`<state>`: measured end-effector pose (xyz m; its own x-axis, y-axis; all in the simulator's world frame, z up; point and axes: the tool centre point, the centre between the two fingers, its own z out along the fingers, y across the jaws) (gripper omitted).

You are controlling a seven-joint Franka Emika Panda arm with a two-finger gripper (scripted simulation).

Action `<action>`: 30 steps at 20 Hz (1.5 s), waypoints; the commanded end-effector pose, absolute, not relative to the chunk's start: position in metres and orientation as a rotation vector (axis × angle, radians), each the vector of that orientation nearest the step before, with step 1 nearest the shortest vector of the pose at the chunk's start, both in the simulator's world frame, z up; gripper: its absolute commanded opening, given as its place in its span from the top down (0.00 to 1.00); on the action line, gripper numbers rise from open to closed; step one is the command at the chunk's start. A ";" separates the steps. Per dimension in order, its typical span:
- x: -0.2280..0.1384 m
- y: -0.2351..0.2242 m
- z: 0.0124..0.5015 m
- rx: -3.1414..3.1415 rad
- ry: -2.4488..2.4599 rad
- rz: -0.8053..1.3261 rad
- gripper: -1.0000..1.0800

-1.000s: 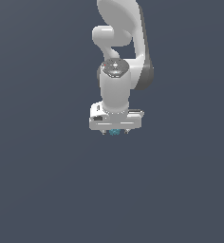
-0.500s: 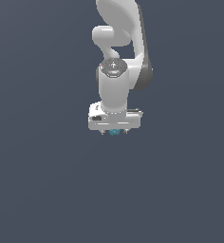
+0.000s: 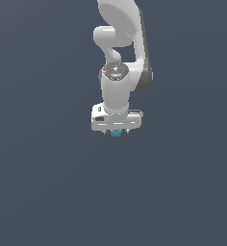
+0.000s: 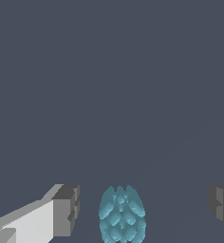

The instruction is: Pick up the object and move it to a goal position.

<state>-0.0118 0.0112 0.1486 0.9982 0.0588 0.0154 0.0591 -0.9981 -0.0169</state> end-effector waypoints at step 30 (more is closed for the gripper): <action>-0.100 0.014 0.077 -3.135 -0.196 0.001 0.04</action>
